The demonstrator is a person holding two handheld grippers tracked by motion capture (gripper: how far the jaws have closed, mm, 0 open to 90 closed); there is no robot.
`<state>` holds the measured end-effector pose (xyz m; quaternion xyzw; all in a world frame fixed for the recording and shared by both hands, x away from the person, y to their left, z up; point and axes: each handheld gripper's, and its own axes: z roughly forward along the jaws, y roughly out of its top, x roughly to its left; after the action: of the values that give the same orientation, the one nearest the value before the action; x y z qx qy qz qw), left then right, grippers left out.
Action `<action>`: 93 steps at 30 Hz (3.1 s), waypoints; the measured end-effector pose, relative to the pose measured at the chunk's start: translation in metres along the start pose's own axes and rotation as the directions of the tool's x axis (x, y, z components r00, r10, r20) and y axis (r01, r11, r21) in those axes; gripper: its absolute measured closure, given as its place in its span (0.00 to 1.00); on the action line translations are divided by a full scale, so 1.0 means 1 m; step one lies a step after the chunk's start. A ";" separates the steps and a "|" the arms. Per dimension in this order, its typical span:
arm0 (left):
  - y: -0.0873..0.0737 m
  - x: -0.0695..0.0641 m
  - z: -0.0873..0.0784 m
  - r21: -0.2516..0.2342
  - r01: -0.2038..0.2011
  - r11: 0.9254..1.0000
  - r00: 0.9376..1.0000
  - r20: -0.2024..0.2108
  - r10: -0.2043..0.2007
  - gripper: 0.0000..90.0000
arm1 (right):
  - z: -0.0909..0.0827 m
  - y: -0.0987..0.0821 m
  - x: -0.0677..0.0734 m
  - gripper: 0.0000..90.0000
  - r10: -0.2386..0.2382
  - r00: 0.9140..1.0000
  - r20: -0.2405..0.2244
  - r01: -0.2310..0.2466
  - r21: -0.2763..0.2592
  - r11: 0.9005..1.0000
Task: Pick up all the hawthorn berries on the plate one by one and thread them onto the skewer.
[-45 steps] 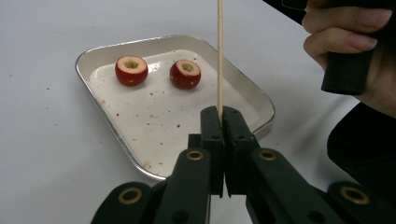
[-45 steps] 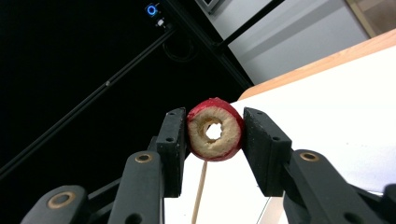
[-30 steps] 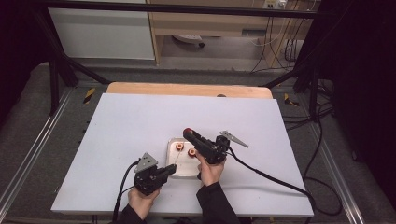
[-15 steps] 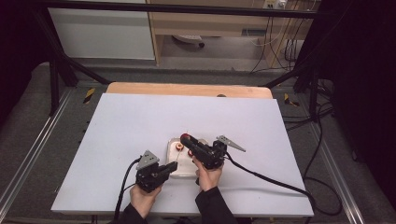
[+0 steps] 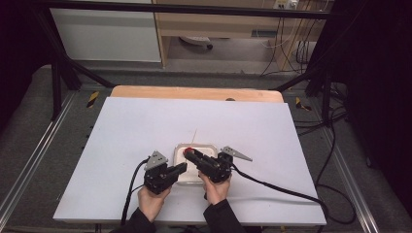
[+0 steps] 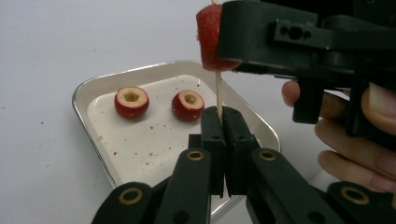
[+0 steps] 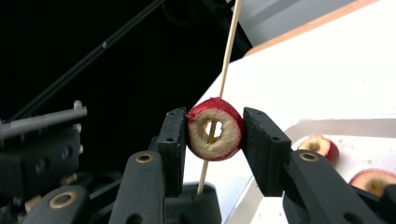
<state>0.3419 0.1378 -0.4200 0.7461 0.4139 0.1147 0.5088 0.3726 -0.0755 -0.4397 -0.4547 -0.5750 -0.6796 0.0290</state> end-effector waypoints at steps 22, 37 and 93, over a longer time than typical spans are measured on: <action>-0.003 0.016 -0.015 0.072 -0.082 0.994 0.997 0.005 0.082 0.98 | -0.018 0.020 -0.001 0.40 -0.173 0.984 0.046 0.160 0.214 0.964; -0.015 0.039 -0.046 0.163 -0.188 0.969 0.981 -0.023 0.194 0.98 | -0.018 0.058 -0.015 0.14 -0.473 0.873 0.120 0.290 0.652 0.701; -0.022 0.046 -0.047 0.185 -0.205 0.961 0.977 -0.021 0.212 0.98 | 0.078 0.074 -0.018 0.67 -0.537 0.844 0.011 0.222 0.903 0.367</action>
<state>0.3319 0.2063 -0.4292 0.8264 0.3518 0.1443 0.4152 0.4703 -0.0463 -0.4014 -0.3248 -0.9255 -0.1946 0.0093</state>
